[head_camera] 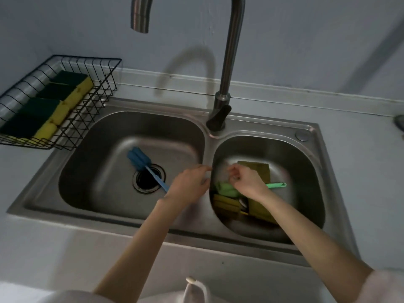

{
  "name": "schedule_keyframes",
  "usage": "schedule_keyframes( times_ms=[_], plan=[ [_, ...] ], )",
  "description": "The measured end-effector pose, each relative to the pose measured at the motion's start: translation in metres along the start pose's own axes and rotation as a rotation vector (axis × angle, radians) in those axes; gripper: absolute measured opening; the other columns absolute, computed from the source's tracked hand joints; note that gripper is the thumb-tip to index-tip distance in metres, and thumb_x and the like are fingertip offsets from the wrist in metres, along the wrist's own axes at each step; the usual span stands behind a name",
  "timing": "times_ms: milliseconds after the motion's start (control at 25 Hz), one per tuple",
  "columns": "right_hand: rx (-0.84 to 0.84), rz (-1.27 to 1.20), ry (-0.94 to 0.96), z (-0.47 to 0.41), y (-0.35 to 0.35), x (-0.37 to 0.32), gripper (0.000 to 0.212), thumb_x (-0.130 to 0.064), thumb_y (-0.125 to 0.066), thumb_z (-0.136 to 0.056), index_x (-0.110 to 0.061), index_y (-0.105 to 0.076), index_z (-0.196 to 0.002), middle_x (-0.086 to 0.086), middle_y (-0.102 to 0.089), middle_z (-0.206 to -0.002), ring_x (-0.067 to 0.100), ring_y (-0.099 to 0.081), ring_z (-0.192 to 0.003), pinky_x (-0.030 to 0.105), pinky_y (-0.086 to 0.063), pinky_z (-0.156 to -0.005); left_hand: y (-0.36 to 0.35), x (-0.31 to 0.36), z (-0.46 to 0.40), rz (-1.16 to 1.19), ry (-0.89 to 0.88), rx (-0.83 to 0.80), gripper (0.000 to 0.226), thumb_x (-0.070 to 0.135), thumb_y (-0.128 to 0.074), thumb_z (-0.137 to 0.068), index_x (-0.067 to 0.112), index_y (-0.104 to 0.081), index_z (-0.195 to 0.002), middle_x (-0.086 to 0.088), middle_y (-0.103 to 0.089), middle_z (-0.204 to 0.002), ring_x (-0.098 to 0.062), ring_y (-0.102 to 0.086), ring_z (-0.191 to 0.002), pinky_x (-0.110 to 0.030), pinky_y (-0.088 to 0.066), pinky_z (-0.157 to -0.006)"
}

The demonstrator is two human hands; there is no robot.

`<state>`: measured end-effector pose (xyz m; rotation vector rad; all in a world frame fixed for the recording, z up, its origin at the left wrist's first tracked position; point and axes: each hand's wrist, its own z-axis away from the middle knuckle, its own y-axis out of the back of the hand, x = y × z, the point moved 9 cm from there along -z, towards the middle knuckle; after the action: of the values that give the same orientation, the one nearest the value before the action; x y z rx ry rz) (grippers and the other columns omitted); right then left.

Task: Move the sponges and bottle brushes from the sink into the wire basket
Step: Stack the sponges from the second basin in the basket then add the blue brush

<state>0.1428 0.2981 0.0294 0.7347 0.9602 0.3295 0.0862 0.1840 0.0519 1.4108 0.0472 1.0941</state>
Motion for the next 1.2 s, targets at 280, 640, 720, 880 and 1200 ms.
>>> schedule_keyframes(
  times_ms=[280,640,720,880,1200],
  plan=[
    [-0.061,0.153,-0.014,-0.015,0.026,0.075,0.035,-0.011,-0.053,-0.088,-0.011,-0.053,-0.123,0.013,-0.062,-0.124,0.028,-0.056,-0.115,0.031,-0.044,-0.095,-0.069,0.045,-0.021,0.033,0.046,-0.039,0.041,0.017,-0.048,-0.089,0.016,-0.043,-0.13,-0.01,-0.051,-0.133,-0.028,-0.049,-0.12,-0.041,-0.042,-0.101],
    [-0.073,0.281,-0.079,-0.058,0.032,0.131,0.053,-0.019,-0.053,-0.089,-0.016,-0.034,-0.138,0.016,-0.032,-0.145,0.034,-0.039,-0.129,0.042,-0.034,-0.108,-0.157,0.064,-0.051,-0.063,0.078,-0.274,0.052,0.023,-0.054,-0.086,0.015,-0.036,-0.135,-0.012,-0.045,-0.139,-0.032,-0.045,-0.125,-0.047,-0.04,-0.104],
    [-0.083,0.32,-0.087,-0.069,0.028,0.139,0.06,-0.02,-0.055,-0.088,-0.018,-0.028,-0.141,0.014,-0.024,-0.15,0.035,-0.03,-0.135,0.046,-0.03,-0.111,-0.173,0.064,-0.056,-0.094,0.09,-0.341,0.06,0.022,-0.056,-0.086,0.013,-0.028,-0.139,-0.012,-0.034,-0.147,-0.033,-0.038,-0.13,-0.049,-0.037,-0.107],
    [-0.097,0.351,-0.066,-0.087,0.02,0.148,0.072,-0.016,-0.06,-0.084,-0.02,-0.02,-0.144,0.011,-0.015,-0.155,0.036,-0.02,-0.14,0.048,-0.025,-0.114,-0.191,0.064,-0.069,-0.114,0.117,-0.422,0.071,0.022,-0.058,-0.085,0.011,-0.017,-0.142,-0.01,-0.018,-0.154,-0.035,-0.028,-0.136,-0.05,-0.031,-0.11],
    [-0.097,0.232,-0.059,-0.096,0.019,0.154,0.077,-0.017,-0.065,-0.08,-0.016,-0.021,-0.143,0.017,-0.02,-0.145,0.041,-0.03,-0.131,0.047,-0.035,-0.11,-0.199,0.065,-0.08,-0.106,0.122,-0.47,0.076,0.026,-0.063,-0.081,0.011,-0.019,-0.141,-0.014,-0.023,-0.149,-0.039,-0.033,-0.13,-0.048,-0.032,-0.11]
  ],
)
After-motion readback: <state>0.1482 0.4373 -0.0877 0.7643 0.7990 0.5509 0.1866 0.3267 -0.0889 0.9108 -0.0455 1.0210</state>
